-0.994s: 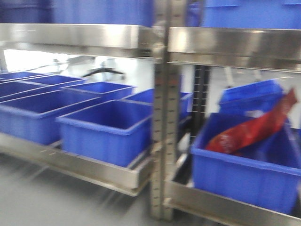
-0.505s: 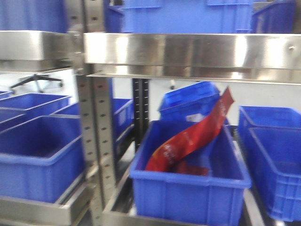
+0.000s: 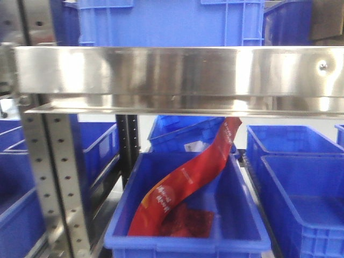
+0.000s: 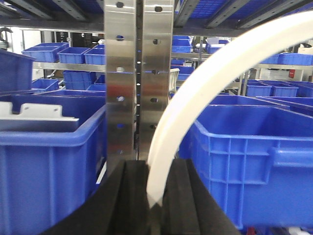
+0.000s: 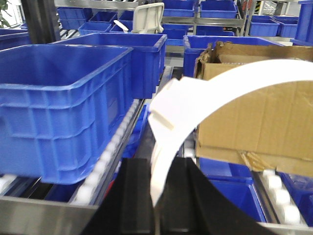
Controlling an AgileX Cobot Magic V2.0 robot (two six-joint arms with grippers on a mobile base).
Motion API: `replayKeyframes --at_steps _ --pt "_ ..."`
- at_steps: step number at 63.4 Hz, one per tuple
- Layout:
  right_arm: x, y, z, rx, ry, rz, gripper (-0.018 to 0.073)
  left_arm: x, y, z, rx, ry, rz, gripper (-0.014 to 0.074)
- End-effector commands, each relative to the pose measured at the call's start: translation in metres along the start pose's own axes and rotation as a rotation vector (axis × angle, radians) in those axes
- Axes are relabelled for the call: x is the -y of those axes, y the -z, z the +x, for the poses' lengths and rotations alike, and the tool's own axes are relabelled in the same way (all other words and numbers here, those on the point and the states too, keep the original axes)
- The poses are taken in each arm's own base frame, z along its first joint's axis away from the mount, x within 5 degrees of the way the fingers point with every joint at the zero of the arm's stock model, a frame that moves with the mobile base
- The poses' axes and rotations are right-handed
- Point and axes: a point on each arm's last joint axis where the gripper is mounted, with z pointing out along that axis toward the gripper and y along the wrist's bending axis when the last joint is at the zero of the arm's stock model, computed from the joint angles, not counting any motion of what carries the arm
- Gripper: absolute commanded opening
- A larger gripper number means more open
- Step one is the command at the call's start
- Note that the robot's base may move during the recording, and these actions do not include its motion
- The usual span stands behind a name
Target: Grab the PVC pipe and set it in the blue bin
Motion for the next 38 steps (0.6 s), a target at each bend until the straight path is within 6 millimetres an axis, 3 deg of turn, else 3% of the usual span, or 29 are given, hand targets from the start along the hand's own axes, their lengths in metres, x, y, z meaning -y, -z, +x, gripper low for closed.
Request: replayKeyframes --at_steps 1,38 --pt "0.0001 0.0018 -0.003 0.033 0.009 -0.001 -0.0168 -0.0002 0.0015 -0.0038 0.034 0.002 -0.003 -0.0111" --pt "0.0001 0.0018 -0.003 0.033 0.009 -0.001 -0.0168 -0.0002 0.0015 -0.0038 0.034 0.002 -0.003 -0.0111"
